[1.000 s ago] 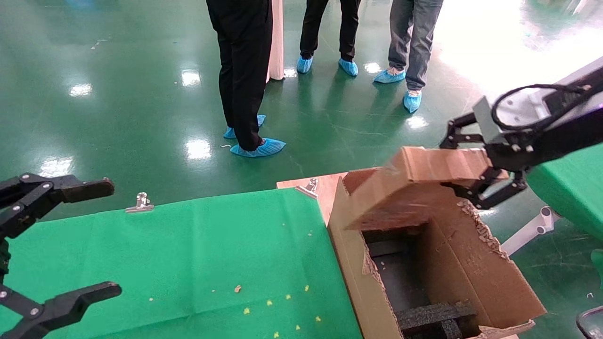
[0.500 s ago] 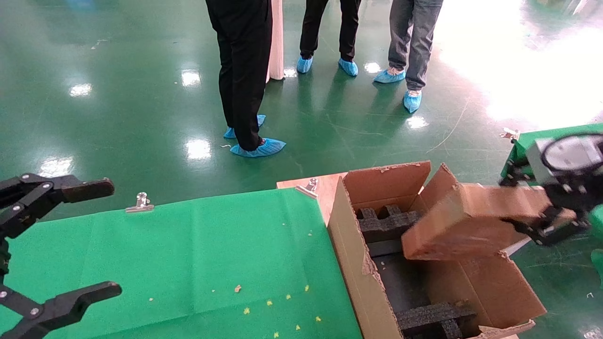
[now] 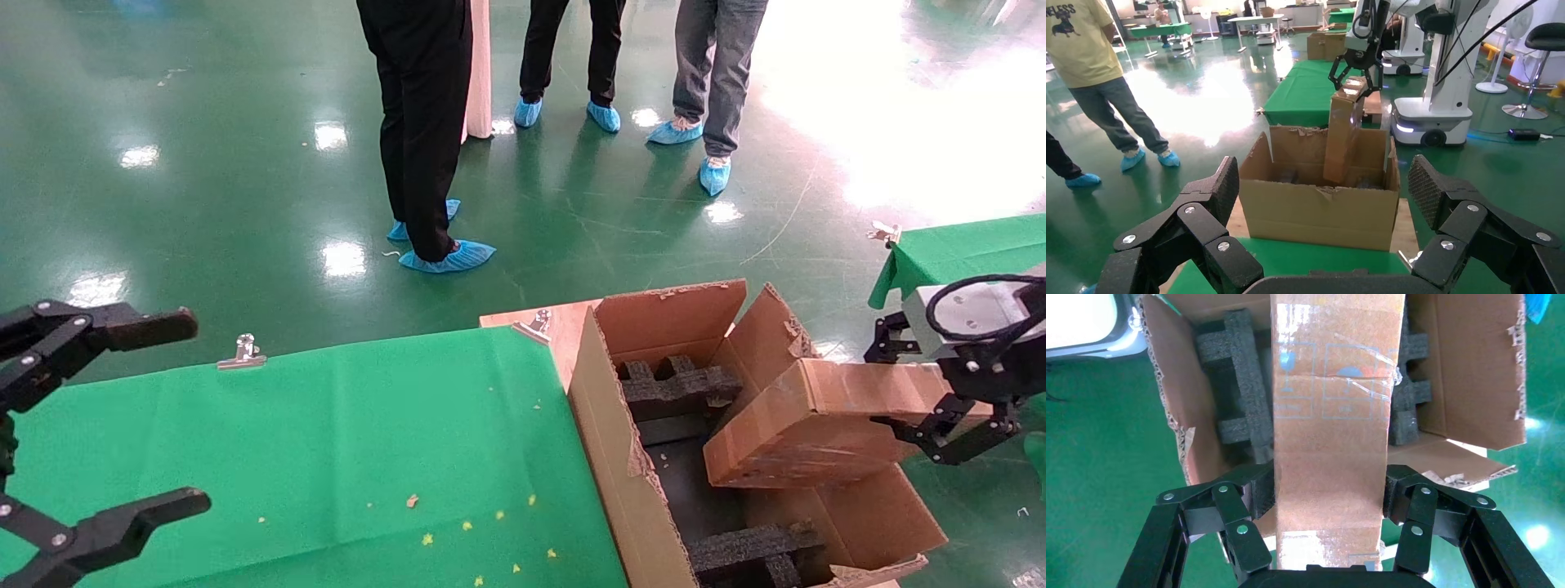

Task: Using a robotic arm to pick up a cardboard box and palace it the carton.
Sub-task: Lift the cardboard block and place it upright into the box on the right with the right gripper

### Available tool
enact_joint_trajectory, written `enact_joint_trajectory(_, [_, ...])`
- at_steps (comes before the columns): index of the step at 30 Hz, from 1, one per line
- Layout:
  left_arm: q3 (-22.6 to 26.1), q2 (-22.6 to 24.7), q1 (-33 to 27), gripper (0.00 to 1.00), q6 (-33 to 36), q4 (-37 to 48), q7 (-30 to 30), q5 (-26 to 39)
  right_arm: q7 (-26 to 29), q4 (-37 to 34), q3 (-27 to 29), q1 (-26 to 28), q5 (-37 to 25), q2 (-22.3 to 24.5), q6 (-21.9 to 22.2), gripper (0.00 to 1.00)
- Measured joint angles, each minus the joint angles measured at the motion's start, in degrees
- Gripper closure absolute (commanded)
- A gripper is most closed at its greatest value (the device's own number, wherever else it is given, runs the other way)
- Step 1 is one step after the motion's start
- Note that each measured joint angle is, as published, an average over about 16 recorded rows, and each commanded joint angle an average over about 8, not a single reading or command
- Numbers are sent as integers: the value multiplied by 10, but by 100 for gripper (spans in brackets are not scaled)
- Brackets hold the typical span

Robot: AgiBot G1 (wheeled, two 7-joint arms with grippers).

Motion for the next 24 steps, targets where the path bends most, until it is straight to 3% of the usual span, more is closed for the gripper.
enact_joint_trajectory(6, [0,0,0,0,0,0,0,0,88,-7,-2,-27,22,-2,30,100])
enact_joint_trajectory(18, [0,0,0,0,0,0,0,0,368,-3,-24,-83,55,4,115,100])
enact_joint_trajectory(24, [0,0,0,0,0,0,0,0,476,19,-32,-91,63,23,154,100])
